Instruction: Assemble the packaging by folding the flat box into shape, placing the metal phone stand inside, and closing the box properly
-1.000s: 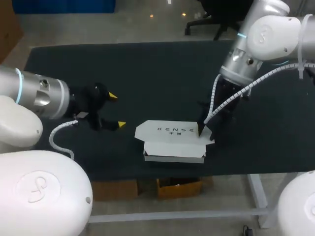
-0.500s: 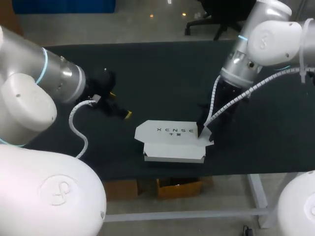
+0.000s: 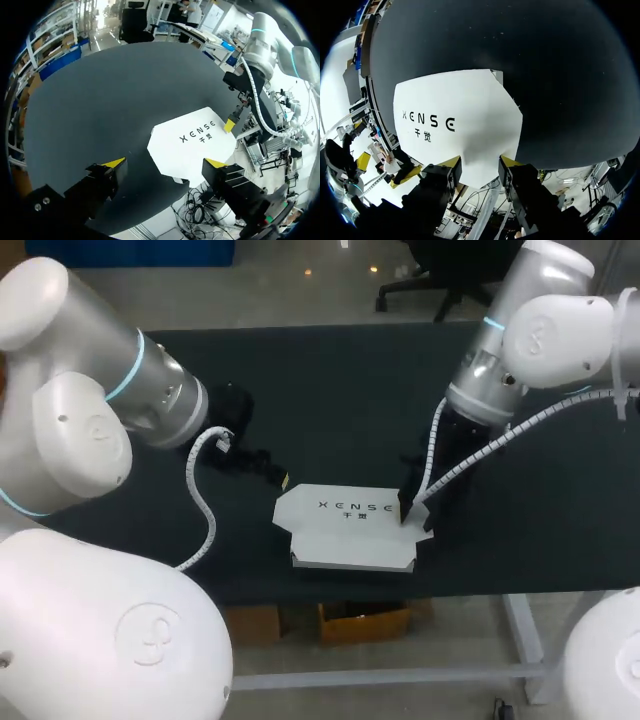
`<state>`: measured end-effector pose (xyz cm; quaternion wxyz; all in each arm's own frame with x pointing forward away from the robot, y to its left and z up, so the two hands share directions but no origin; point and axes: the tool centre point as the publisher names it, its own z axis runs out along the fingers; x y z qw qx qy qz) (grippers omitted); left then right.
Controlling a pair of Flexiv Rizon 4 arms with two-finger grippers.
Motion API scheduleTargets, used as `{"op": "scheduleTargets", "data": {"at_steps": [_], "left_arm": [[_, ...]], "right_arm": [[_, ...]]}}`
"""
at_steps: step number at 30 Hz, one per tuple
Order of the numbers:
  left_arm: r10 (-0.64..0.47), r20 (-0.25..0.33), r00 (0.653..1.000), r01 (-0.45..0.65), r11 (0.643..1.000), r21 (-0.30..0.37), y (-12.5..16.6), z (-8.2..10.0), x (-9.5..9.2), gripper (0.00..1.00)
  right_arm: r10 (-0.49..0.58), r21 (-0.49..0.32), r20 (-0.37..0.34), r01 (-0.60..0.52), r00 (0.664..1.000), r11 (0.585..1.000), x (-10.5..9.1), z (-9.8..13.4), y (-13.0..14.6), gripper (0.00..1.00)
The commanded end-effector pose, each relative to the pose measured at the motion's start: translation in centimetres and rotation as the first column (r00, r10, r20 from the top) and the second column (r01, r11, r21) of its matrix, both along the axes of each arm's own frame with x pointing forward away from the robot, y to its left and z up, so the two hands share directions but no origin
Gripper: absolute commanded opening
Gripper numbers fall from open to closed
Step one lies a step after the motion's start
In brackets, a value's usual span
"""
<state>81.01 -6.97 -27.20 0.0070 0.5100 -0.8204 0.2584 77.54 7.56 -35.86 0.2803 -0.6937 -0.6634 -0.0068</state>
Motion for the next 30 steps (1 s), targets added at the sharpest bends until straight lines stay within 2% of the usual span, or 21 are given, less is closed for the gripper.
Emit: {"op": "scheduleTargets", "data": {"at_steps": [1, 18, 23, 30], "left_arm": [[0.078, -0.166, 0.983, -0.060, 0.992, 0.108, -1.0, -0.2, 0.4, 1.00], [0.078, -0.166, 0.983, -0.060, 0.992, 0.108, -1.0, -0.2, 0.4, 1.00], [0.180, -0.164, 0.970, -0.165, 0.981, 0.100, -2.3, -1.1, -0.3, 1.00], [0.251, -0.184, 0.950, -0.236, 0.966, 0.102, -4.1, -2.3, -1.4, 1.00]], "right_arm": [[-0.005, 0.001, 0.008, 0.005, 1.000, 1.000, -0.4, -0.1, 0.0, 0.45], [0.006, -0.002, 0.039, -0.006, 0.999, 1.000, -0.2, 0.1, -0.1, 0.46], [0.005, -0.001, 0.038, -0.005, 0.999, 1.000, -0.3, -0.1, -0.1, 0.46], [0.006, -0.003, 0.040, -0.005, 0.999, 1.000, -0.4, -0.2, -0.1, 0.46]]}}
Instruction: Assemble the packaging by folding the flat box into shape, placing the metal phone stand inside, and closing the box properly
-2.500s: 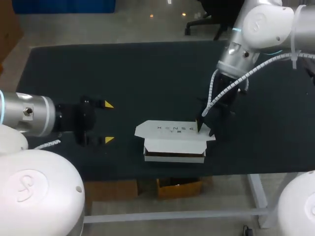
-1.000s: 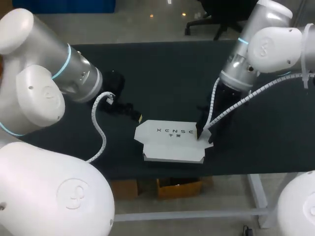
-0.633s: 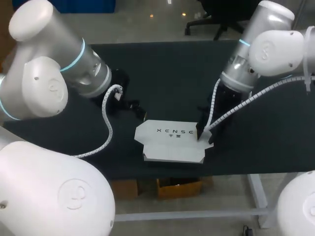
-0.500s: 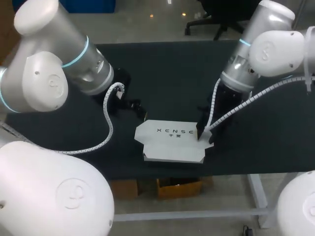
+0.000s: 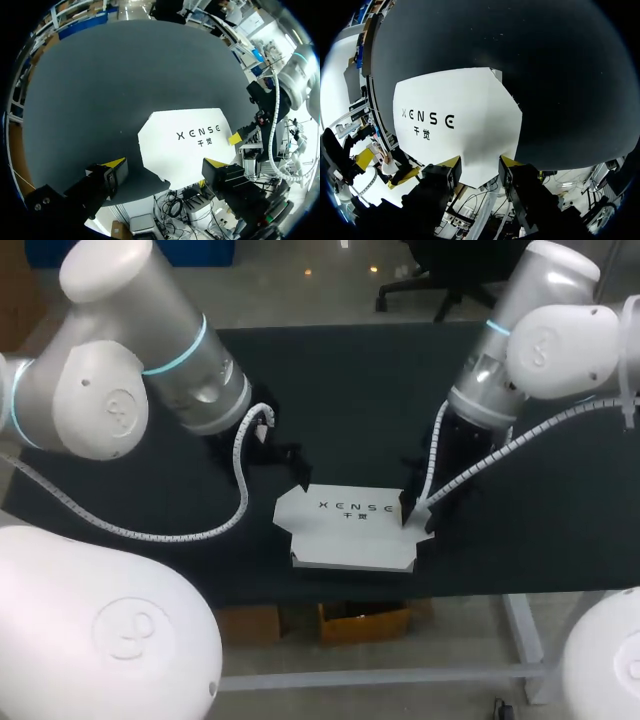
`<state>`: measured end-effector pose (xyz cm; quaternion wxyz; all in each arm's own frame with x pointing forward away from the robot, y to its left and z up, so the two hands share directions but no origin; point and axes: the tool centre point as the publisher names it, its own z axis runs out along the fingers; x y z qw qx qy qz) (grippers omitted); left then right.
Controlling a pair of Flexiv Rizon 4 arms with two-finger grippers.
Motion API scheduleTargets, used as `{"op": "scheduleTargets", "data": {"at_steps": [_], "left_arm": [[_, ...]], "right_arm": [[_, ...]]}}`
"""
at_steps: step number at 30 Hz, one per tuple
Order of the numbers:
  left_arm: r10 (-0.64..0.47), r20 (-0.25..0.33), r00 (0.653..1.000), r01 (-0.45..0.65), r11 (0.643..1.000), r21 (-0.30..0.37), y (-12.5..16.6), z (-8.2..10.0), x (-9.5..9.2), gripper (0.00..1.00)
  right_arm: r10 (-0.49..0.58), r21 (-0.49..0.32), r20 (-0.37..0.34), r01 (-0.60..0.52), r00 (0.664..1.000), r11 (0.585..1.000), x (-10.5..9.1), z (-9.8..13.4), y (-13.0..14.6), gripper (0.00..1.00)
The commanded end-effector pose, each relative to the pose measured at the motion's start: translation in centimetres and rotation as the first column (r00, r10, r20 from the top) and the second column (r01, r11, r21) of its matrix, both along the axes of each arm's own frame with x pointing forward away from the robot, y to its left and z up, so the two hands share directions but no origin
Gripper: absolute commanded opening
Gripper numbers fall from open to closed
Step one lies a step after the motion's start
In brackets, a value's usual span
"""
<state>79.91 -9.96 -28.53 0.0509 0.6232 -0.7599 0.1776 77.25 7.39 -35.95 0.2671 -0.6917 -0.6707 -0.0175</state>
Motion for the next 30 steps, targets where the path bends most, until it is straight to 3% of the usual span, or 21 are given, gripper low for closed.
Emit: {"op": "scheduleTargets", "data": {"at_steps": [1, 5, 9, 21, 25, 26, 27, 28, 30], "left_arm": [[0.037, 0.006, 0.999, -0.037, 0.999, 0.021, -1.3, -1.1, -0.3, 1.00], [0.047, -0.029, 0.998, -0.047, 0.999, 0.005, -2.0, -1.9, -0.3, 1.00], [0.071, -0.107, 0.992, -0.073, 0.997, -0.018, -2.5, -2.6, -0.4, 1.00], [0.071, -0.107, 0.992, -0.073, 0.997, -0.018, -2.5, -2.6, -0.4, 1.00], [0.057, -0.134, 0.989, -0.057, 0.998, 0.002, -2.6, -2.3, 1.0, 1.00], [0.054, -0.146, 0.988, -0.054, 0.999, 0.004, -2.7, -2.3, 1.3, 0.96], [0.046, -0.151, 0.988, -0.046, 0.999, 0.009, -2.7, -2.4, 1.5, 0.78], [0.041, -0.164, 0.986, -0.040, 0.999, 0.006, -2.7, -2.5, 1.7, 0.49], [0.029, -0.169, 0.985, -0.026, 1.000, 0.014, -2.7, -2.9, 1.9, 0.40]], "right_arm": [[-0.001, 0.001, 0.004, 0.001, 1.000, 1.000, -0.1, -0.1, 0.1, 0.46], [-0.001, 0.003, 0.006, 0.001, 1.000, 1.000, -0.3, -0.2, 0.3, 0.46], [-0.003, 0.003, 0.004, 0.003, 1.000, 1.000, -0.4, -0.3, 0.3, 0.46], [-0.010, 0.008, 0.007, 0.010, 1.000, 1.000, -0.5, -0.4, 0.0, 0.46], [-0.012, 0.012, 0.011, 0.012, 1.000, 1.000, -0.5, -0.3, 0.0, 0.46], [-0.012, 0.012, 0.012, 0.012, 1.000, 1.000, -0.5, -0.3, 0.1, 0.46], [-0.012, 0.012, 0.012, 0.012, 1.000, 1.000, -0.5, -0.3, 0.1, 0.46], [-0.011, 0.011, 0.012, 0.011, 1.000, 1.000, -0.5, -0.4, 0.2, 0.46], [-0.010, 0.009, 0.012, 0.010, 1.000, 1.000, -0.5, -0.4, 0.2, 0.46]]}}
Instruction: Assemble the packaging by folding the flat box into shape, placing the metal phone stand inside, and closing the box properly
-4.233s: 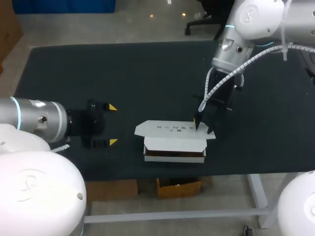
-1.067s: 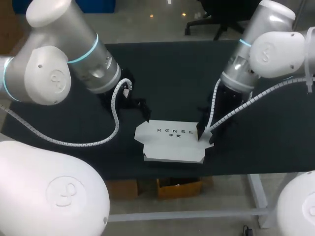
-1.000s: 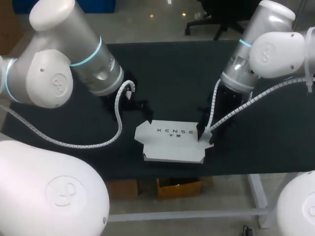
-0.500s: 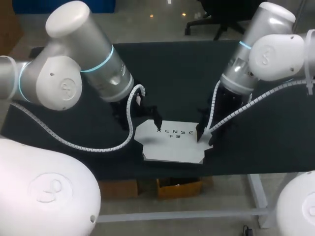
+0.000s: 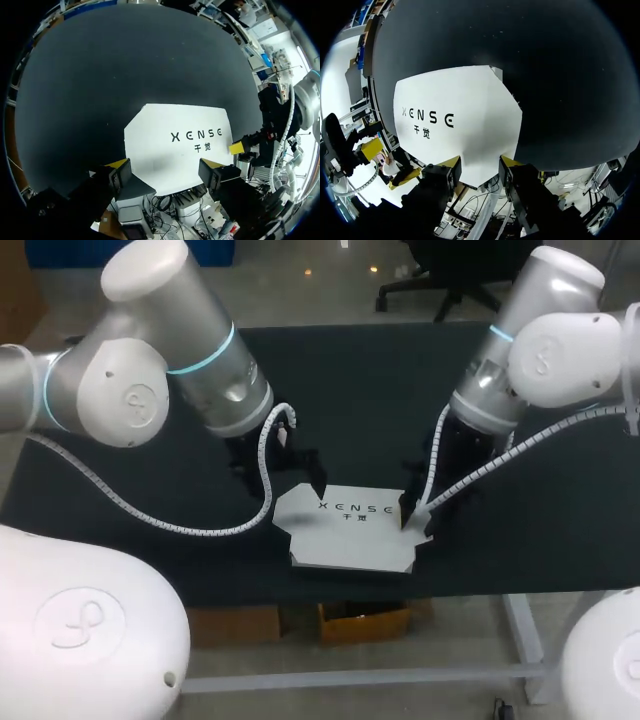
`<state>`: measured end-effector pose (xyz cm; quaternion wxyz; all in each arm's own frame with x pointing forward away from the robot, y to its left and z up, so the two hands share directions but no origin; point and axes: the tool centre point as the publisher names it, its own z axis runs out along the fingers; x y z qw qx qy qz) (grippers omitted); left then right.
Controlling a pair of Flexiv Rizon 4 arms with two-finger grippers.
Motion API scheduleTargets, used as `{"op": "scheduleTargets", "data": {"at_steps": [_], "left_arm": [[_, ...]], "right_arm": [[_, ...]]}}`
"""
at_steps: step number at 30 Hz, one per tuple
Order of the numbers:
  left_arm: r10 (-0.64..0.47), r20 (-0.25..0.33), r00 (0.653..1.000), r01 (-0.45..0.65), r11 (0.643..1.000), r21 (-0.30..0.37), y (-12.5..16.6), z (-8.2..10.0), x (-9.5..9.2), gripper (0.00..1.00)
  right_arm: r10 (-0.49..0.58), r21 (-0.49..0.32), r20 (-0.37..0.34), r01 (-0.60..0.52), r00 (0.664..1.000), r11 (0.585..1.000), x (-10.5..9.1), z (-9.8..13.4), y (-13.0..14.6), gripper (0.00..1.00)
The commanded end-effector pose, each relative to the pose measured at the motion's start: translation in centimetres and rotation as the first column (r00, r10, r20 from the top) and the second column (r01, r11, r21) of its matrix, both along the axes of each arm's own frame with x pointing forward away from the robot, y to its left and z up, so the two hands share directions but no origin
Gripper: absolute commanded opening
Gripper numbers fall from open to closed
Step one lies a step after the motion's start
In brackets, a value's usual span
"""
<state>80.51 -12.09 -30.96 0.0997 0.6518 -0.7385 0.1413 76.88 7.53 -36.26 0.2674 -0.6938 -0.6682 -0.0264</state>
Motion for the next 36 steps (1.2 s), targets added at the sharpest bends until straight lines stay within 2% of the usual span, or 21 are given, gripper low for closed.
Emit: {"op": "scheduleTargets", "data": {"at_steps": [1, 5, 10, 16, 20, 29, 36], "left_arm": [[-0.022, -0.042, 0.999, 0.023, 0.999, 0.022, -0.5, -0.6, 1.4, 0.40], [-0.034, -0.051, 0.998, 0.036, 0.999, 0.029, -0.4, -1.4, 1.3, 0.40], [-0.038, -0.099, 0.994, 0.039, 0.999, 0.013, -0.3, -2.8, 1.4, 0.40], [0.021, -0.151, 0.988, -0.018, 1.000, 0.021, -0.2, -3.8, 1.1, 0.41], [0.068, -0.146, 0.987, -0.065, 0.997, 0.029, 0.0, -4.0, 0.6, 0.41], [0.084, -0.146, 0.986, -0.079, 0.996, 0.038, -0.1, -4.4, 0.2, 0.41], [0.097, -0.114, 0.989, -0.092, 0.995, 0.047, 0.0, -4.3, -0.4, 0.44]], "right_arm": [[0.001, -0.004, 0.002, -0.001, 1.000, 1.000, -0.1, -0.1, 0.1, 0.46], [0.001, -0.008, 0.003, -0.001, 1.000, 1.000, -0.1, -0.1, 0.1, 0.46], [-0.002, -0.014, 0.006, 0.002, 1.000, 1.000, 0.1, -0.4, 0.1, 0.47], [-0.009, -0.016, 0.009, 0.009, 1.000, 1.000, 0.2, -0.8, 0.0, 0.47], [-0.014, -0.017, 0.013, 0.014, 1.000, 1.000, 0.2, -0.9, 0.0, 0.47], [-0.032, -0.017, 0.031, 0.033, 0.999, 0.999, 0.2, -1.0, 0.0, 0.47], [-0.053, -0.015, 0.048, 0.054, 0.997, 0.998, 0.1, -1.0, -0.1, 0.47]]}}
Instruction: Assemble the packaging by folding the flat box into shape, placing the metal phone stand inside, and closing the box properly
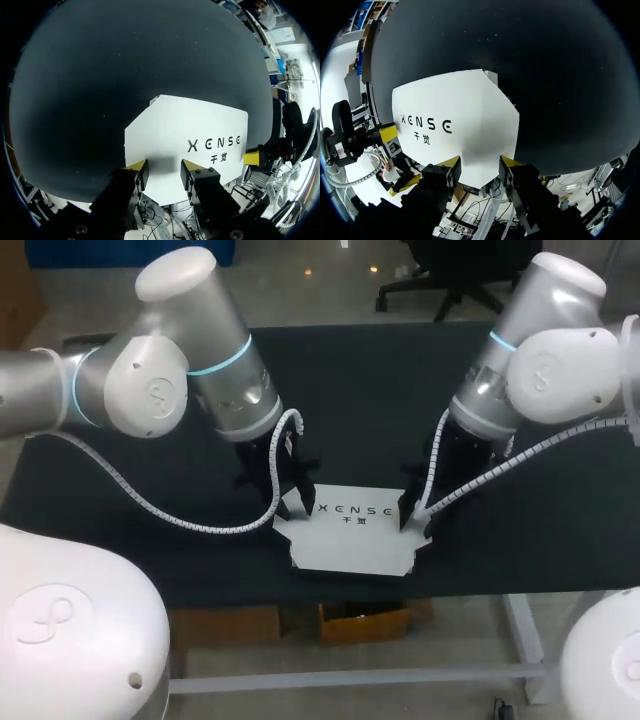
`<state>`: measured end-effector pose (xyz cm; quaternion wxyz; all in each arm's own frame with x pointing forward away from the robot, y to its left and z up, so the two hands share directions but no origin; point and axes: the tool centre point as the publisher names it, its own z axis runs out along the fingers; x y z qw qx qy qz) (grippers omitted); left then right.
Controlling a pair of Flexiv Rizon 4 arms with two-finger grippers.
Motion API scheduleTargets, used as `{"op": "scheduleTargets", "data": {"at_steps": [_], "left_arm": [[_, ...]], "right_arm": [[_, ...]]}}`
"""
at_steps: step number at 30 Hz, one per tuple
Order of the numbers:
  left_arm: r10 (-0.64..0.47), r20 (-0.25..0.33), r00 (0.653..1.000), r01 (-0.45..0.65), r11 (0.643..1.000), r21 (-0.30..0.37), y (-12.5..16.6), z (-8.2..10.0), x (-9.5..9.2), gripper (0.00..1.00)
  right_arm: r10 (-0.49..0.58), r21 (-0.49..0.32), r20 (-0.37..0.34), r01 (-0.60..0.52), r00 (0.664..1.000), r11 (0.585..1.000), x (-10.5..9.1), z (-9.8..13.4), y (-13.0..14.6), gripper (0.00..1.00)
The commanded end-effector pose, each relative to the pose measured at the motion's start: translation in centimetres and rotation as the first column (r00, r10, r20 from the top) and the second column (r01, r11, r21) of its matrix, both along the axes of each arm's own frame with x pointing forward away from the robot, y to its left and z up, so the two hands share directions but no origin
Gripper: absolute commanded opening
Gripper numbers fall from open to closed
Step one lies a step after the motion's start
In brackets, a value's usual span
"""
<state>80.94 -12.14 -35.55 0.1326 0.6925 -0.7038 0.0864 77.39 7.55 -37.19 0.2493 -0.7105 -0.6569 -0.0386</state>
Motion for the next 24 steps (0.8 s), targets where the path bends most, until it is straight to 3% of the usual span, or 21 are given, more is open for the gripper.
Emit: {"op": "scheduleTargets", "data": {"at_steps": [1, 11, 24], "left_arm": [[0.011, 0.030, 0.999, -0.011, 1.000, 0.009, 0.03, 0.39, -0.90, 0.45], [-0.007, 0.040, 0.999, 0.007, 1.000, 0.010, -0.21, 0.26, -1.19, 0.48], [-0.013, 0.037, 0.999, 0.012, 1.000, 0.013, -0.50, -0.24, -1.16, 0.49]], "right_arm": [[-0.009, 0.001, 0.015, 0.009, 1.000, 1.000, -0.38, -0.05, -0.15, 0.46], [-0.052, -0.014, 0.073, 0.053, 0.996, 0.998, -0.64, 0.00, -0.11, 0.46], [-0.062, -0.009, 0.099, 0.063, 0.993, 0.998, -0.63, -0.26, -0.28, 0.47]]}}
